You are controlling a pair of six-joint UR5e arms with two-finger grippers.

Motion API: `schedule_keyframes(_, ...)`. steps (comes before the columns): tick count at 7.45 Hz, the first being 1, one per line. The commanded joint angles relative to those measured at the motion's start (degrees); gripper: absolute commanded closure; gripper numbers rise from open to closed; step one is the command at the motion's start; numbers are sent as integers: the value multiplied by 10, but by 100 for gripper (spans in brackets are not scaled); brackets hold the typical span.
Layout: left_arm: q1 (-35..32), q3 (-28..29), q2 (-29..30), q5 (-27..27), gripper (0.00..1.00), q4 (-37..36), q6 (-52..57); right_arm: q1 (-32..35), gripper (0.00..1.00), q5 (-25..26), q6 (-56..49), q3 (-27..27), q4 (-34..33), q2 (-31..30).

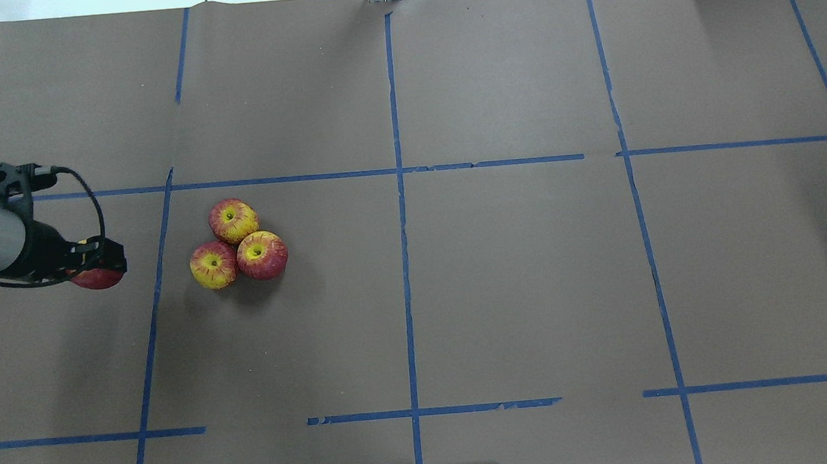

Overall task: Stack apples
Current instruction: 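Carry the apple with the left gripper over the three-apple cluster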

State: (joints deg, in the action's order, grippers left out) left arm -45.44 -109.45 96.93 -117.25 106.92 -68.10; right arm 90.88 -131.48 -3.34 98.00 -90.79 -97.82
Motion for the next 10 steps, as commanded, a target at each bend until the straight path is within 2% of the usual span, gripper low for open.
schedule_keyframes(1, 10, 5, 120, 1, 89, -112, -67, 0, 0, 0, 0, 0, 0, 0)
schedule_keyframes(4, 34, 50, 175, 5, 90, -108, -100, 0, 0, 0, 0, 0, 0, 0)
schedule_keyframes(10, 40, 71, 166, 4, 90, -107, -102, 0, 0, 0, 0, 0, 0, 0)
